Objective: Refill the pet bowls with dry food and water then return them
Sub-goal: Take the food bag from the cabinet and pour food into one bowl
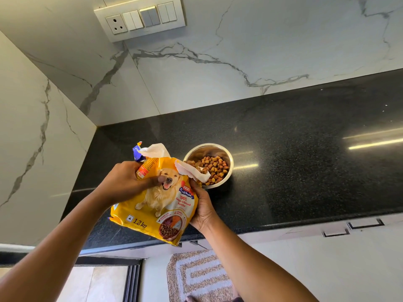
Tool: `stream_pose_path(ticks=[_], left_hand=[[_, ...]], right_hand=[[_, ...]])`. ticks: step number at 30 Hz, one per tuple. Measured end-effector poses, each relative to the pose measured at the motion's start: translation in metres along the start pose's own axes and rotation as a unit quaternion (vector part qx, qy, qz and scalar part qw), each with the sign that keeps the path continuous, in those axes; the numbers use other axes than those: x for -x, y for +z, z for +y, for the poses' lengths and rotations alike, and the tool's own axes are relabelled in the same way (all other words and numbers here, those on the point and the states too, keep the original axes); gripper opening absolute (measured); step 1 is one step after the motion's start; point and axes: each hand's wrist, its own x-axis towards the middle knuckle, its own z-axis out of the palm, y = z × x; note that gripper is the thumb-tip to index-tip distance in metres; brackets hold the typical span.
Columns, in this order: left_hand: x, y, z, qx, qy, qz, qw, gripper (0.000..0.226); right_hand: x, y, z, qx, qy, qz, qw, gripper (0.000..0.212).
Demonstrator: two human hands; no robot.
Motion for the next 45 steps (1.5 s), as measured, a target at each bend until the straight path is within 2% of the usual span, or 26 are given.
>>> stream_pose_path(ticks=[3,6,8,13,19,23,26,30,34,40,43,45], left_hand=[[-0.001,-0.001,-0.003,-0.017,-0.011,0.002,1.000,0.066],[0.003,-0.003,-0.001,-0.003,-0.012,-0.007,1.000,0.096],[0.005,-0.003,0.000,0.000,-0.009,-0.007,1.000,0.105],[0.002,-0.001,-0.006,0.004,-0.002,-0.009,1.000,0.098],[-0.003,0.003,-0.009,-0.020,-0.001,0.004,1.000,0.058],[-0.004,0.002,-0.008,-0.020,0.001,-0.003,1.000,0.080],[-0.004,0.001,-0.007,-0.024,0.006,-0.006,1.000,0.079],[-0.004,0.002,-0.006,-0.021,0.007,-0.007,1.000,0.076],[-0.003,0.001,-0.005,-0.003,0.001,-0.015,1.000,0.081],[0.002,0.001,-0.005,0.021,-0.007,-0.020,1.000,0.105],[0.003,0.002,-0.005,0.017,-0.007,-0.020,1.000,0.105],[0.004,0.004,-0.006,0.018,-0.010,-0.018,1.000,0.102]], right_hand=[[0.000,0.002,0.000,-0.001,-0.005,0.000,1.000,0.079],[0.000,0.001,0.000,0.009,-0.010,-0.004,1.000,0.087],[0.000,-0.001,0.001,0.013,-0.010,0.003,1.000,0.090],[0.001,-0.003,0.001,0.019,-0.017,0.021,0.999,0.087],[-0.002,-0.008,0.003,0.031,0.004,0.036,0.999,0.082],[-0.003,-0.006,-0.001,0.033,0.002,0.021,0.999,0.089],[-0.004,-0.005,-0.003,0.023,0.007,0.027,0.999,0.081],[-0.002,-0.005,-0.002,0.026,0.004,0.035,0.999,0.083],[0.000,-0.007,-0.003,0.027,0.001,0.044,0.999,0.067],[0.001,-0.007,-0.005,0.053,0.003,0.042,0.998,0.083],[0.002,-0.009,-0.005,0.052,0.006,0.047,0.997,0.084],[0.003,-0.010,-0.006,0.046,0.010,0.050,0.998,0.077]])
